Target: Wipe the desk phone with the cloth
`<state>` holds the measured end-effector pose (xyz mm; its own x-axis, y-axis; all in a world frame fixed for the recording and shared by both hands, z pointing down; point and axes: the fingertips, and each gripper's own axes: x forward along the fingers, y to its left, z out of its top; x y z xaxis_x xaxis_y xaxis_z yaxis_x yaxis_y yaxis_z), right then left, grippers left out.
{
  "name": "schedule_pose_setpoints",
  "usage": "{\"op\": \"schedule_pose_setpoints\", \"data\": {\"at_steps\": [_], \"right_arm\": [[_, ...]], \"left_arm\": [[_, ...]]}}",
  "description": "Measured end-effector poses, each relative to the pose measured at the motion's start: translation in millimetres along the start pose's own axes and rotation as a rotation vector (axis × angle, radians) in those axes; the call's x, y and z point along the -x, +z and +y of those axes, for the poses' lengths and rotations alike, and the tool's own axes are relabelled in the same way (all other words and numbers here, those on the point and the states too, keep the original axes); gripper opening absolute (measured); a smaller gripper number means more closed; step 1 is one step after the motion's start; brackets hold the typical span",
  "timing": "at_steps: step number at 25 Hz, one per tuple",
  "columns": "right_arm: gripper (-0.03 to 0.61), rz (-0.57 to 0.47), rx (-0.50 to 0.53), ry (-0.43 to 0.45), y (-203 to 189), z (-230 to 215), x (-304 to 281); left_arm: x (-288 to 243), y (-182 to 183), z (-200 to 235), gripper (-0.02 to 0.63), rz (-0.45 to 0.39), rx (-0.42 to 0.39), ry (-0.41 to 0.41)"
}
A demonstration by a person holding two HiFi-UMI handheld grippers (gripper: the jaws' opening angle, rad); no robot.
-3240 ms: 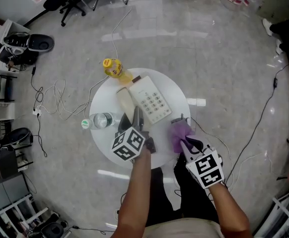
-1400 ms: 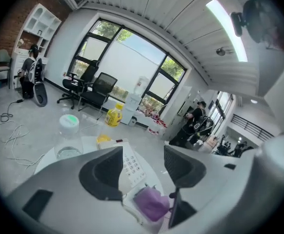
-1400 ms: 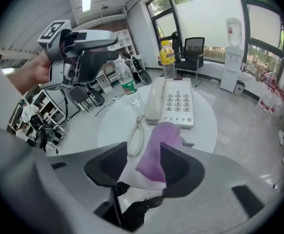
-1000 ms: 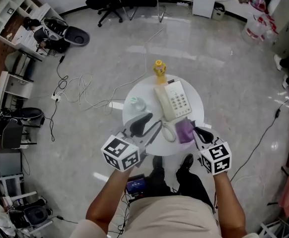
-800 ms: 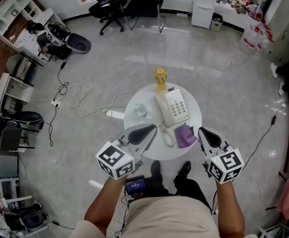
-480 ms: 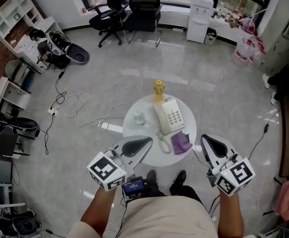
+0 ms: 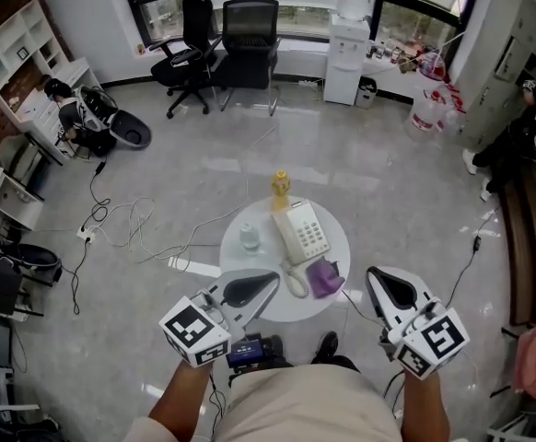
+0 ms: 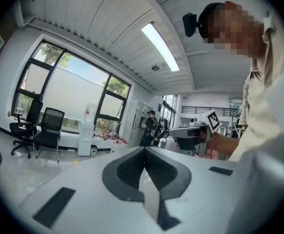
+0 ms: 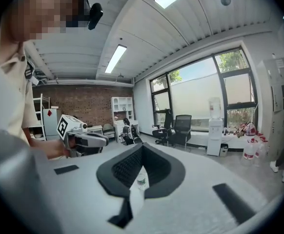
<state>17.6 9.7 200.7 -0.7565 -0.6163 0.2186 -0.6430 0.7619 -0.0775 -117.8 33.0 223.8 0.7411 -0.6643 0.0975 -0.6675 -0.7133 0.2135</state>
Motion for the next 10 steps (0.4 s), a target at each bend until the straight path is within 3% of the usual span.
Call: {"op": "schedule_pose_setpoints", "data": {"at_steps": [10], "right_arm": [[-0.011,-0.003,0.005,-0.058,5,25,13]], "left_arm": [[19,1,-12,0.009,-0.014,-0.006,-0.071]]}}
